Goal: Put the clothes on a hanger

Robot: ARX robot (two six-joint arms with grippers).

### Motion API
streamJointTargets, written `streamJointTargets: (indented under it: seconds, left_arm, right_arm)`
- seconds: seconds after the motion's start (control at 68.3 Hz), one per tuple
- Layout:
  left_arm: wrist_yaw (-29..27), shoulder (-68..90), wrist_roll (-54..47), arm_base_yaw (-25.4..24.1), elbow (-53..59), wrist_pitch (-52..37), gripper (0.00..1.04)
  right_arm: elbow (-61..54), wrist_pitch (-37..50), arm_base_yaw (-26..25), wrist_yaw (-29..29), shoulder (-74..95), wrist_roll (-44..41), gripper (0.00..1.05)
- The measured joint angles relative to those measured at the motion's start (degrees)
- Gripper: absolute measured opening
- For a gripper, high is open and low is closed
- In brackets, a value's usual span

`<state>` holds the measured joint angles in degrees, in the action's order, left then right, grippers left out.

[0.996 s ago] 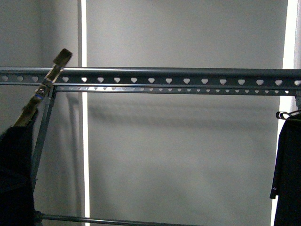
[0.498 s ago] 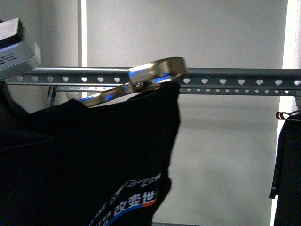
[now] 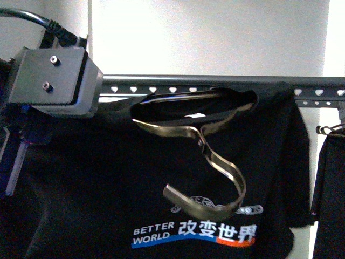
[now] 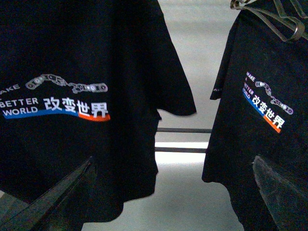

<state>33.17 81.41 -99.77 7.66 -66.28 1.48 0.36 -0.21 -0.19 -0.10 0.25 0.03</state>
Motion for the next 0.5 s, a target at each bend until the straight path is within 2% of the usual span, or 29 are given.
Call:
streamJointTargets:
  seconds: [0.22,0.498]
  left_arm:
    - [0.02,2.73,-0.79,3.41,-2.49,0.13,0.04]
    - [0.02,3.04,-0.76,3.61,-2.51,0.13,0.04]
  right_arm:
    - [0.00,0.00,0.00,0.00,0.00,0.00,0.97]
    - [0.00,0.00,0.02,0.00,0.00,0.00,0.97]
